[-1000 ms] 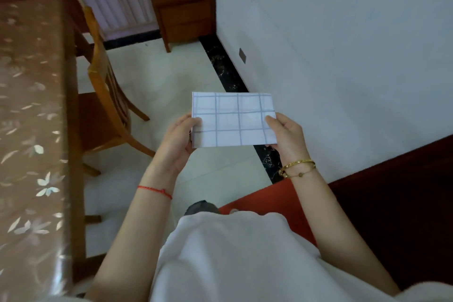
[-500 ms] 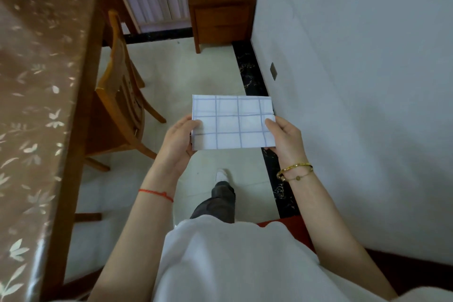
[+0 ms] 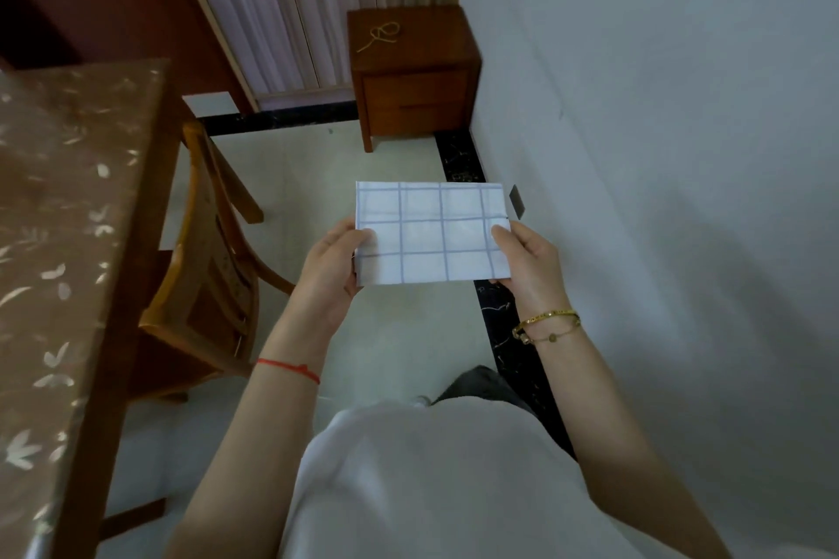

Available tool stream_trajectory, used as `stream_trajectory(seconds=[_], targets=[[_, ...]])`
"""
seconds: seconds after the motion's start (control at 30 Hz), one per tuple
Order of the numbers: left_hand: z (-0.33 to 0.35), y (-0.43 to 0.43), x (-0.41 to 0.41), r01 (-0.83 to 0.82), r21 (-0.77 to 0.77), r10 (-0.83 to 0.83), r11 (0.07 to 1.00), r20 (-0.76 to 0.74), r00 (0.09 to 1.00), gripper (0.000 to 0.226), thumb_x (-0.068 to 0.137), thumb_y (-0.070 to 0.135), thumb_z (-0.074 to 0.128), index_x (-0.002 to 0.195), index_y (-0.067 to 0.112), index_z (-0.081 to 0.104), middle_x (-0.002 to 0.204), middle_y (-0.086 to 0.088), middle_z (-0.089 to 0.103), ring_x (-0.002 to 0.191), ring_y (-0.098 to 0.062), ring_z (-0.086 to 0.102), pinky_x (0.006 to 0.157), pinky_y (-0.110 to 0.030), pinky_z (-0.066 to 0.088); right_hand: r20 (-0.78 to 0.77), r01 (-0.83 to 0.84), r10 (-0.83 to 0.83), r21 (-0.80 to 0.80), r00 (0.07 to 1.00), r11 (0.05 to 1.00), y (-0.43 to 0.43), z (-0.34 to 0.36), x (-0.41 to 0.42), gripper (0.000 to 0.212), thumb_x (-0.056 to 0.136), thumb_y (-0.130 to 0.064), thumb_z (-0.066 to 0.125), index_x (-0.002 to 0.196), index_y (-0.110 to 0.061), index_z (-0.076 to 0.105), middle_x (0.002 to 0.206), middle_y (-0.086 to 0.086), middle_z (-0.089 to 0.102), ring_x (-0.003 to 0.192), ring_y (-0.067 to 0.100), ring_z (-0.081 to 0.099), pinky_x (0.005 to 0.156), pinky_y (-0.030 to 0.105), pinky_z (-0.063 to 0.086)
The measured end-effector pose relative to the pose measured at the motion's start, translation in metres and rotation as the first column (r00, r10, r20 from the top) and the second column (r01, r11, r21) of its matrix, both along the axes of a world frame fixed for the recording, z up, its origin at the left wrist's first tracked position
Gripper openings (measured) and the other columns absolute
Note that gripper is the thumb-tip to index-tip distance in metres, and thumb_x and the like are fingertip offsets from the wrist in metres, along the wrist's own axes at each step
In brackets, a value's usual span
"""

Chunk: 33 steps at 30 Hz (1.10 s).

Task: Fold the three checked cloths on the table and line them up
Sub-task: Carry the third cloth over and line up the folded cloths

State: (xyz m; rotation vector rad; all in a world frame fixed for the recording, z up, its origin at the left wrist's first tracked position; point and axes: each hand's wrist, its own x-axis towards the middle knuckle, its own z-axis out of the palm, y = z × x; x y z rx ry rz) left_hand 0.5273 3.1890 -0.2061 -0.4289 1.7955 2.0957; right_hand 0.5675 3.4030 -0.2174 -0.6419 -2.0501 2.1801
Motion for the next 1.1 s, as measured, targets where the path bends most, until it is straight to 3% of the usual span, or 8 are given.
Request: stream_trajectory(seconds=[0.2,0.3,0.47,0.57,0.63,0.73,0.97,1.1], targets=[[-0.001,0.0,-0.073,-0.03,0.014,0.03,0.999,0.017,0.999,0.024,0.101,0.011,0.046,0.115,0.018,0.064,0.105,0.0,0.073,0.094,-0.017,0.07,0.071,-0.026,0.06,0.032,-0.046,0.046,-0.014,0.998,0.999,0.002,-0.005,-0.086,0.023,0.094,-0.017,0.056,0.076,-0.023,0.07,0.084,0.001,0.066,0.085,0.02,0.061,0.073,0.041,0.049],[-0.004,0.003,-0.117,-0.06,0.009,0.06,0.998,0.014,0.998,0.026,0.101,0.011,0.045,0.118,0.017,0.064,0.104,0.0,0.073,0.09,-0.015,0.071,0.065,-0.024,0.058,0.031,-0.082,0.083,-0.021,0.996,0.996,0.005,-0.014,-0.138,0.019,0.093,-0.019,0.056,0.081,-0.007,0.065,0.087,0.006,0.063,0.087,0.022,0.059,0.074,0.04,0.048],[-0.001,0.008,-0.195,-0.111,0.031,0.111,0.993,-0.014,0.994,0.027,0.102,0.011,0.044,0.121,0.017,0.062,0.106,-0.001,0.073,0.087,-0.013,0.073,0.067,-0.025,0.059,-0.013,-0.154,0.153,-0.05,0.988,0.987,0.012,-0.013,-0.232,0.049,0.08,-0.036,0.061,0.095,0.011,0.054,0.085,0.008,0.056,0.082,0.022,0.053,0.076,0.039,0.043],[0.005,0.015,-0.247,-0.19,0.037,0.191,0.981,-0.01,0.982,0.025,0.101,0.009,0.046,0.115,0.017,0.065,0.1,0.0,0.074,0.084,-0.015,0.073,0.066,-0.026,0.06,0.006,-0.221,0.221,-0.029,0.975,0.975,0.018,-0.008,-0.296,0.043,0.078,-0.04,0.06,0.088,0.002,0.062,0.085,0.009,0.059,0.083,0.023,0.054,0.077,0.04,0.044],[0.009,0.018,-0.281,-0.222,0.038,0.222,0.974,-0.012,0.975,0.025,0.101,0.009,0.046,0.111,0.019,0.066,0.095,0.001,0.075,0.083,-0.015,0.073,0.064,-0.026,0.059,0.004,-0.259,0.26,-0.011,0.966,0.966,0.022,-0.002,-0.336,0.023,0.084,-0.034,0.059,0.082,-0.016,0.073,0.086,0.003,0.067,0.087,0.022,0.061,0.081,0.042,0.049],[0.013,0.023,-0.327,-0.275,0.036,0.275,0.961,-0.012,0.961,0.023,0.101,0.009,0.046,0.11,0.02,0.065,0.094,0.002,0.075,0.082,-0.014,0.073,0.065,-0.026,0.06,-0.006,-0.304,0.304,0.007,0.953,0.953,0.024,0.006,-0.393,0.022,0.094,-0.023,0.057,0.081,-0.027,0.075,0.087,-0.005,0.072,0.09,0.018,0.065,0.086,0.042,0.052],[0.011,0.017,-0.406,-0.369,0.018,0.369,0.929,0.016,0.929,0.021,0.101,0.012,0.047,0.112,0.019,0.064,0.11,-0.007,0.069,0.094,-0.022,0.069,0.073,-0.03,0.06,-0.009,-0.413,0.413,0.012,0.911,0.911,0.013,0.002,-0.498,0.039,0.085,-0.036,0.058,0.09,0.002,0.06,0.095,0.034,0.059,0.082,0.023,0.054,0.077,0.039,0.043],[0.009,0.002,-0.45,-0.407,0.006,0.407,0.913,0.014,0.913,0.028,0.101,0.013,0.045,0.125,0.016,0.061,0.115,-0.007,0.067,0.103,-0.025,0.065,0.083,-0.034,0.055,-0.017,-0.459,0.459,0.02,0.888,0.888,-0.004,-0.006,-0.553,0.061,0.078,-0.046,0.06,0.097,0.012,0.051,0.099,0.042,0.048,0.082,0.02,0.047,0.074,0.038,0.037]])
